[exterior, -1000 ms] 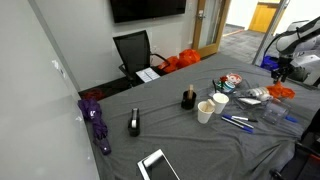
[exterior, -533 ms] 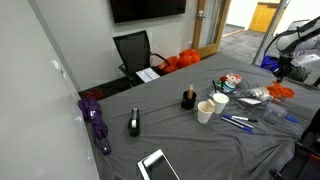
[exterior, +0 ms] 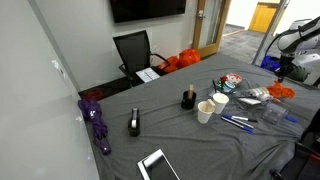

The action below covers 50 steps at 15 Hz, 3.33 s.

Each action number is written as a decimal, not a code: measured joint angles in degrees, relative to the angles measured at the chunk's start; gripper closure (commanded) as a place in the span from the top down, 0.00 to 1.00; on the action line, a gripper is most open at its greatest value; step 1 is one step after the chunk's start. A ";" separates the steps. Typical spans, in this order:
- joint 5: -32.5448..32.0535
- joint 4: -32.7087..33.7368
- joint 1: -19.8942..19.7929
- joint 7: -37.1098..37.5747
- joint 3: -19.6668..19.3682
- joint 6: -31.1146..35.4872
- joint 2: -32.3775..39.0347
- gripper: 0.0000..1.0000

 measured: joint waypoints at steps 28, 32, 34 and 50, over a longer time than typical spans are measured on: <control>-3.46 -0.38 1.63 9.19 -1.13 17.13 14.31 0.00; -3.77 -0.24 1.64 9.19 -1.30 17.16 14.31 0.00; -5.31 0.00 1.73 9.19 -1.78 17.16 14.27 0.00; -11.19 -0.10 9.02 20.50 -10.52 28.15 20.51 0.00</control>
